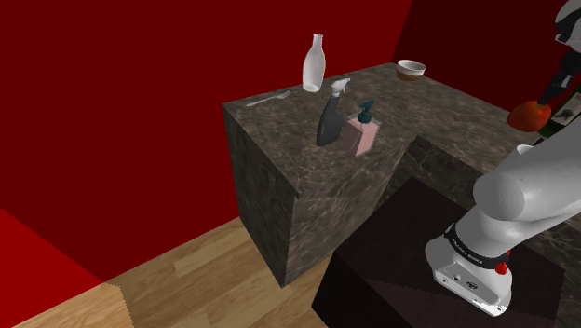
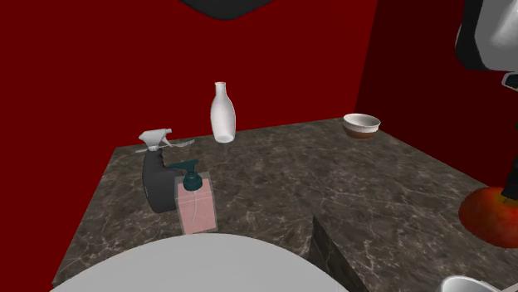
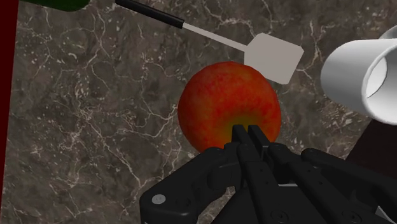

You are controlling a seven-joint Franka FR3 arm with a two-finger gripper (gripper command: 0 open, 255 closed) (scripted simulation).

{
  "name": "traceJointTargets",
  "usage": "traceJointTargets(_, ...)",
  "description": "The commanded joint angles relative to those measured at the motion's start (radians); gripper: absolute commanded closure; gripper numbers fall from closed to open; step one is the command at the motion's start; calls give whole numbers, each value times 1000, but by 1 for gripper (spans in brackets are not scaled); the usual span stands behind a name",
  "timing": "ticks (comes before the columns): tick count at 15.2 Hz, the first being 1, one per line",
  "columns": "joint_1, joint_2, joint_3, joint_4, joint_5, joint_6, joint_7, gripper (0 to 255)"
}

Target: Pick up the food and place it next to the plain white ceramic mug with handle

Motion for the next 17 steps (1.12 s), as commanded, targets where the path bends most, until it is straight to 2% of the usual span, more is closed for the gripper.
traceJointTargets(1, -1, 14, -6, -16, 11, 26, -9, 255)
traceJointTargets(14, -8, 109, -24, -129, 97, 199, -69, 255)
traceJointTargets(17, -8, 111, -24, -131, 100, 203, -71, 255)
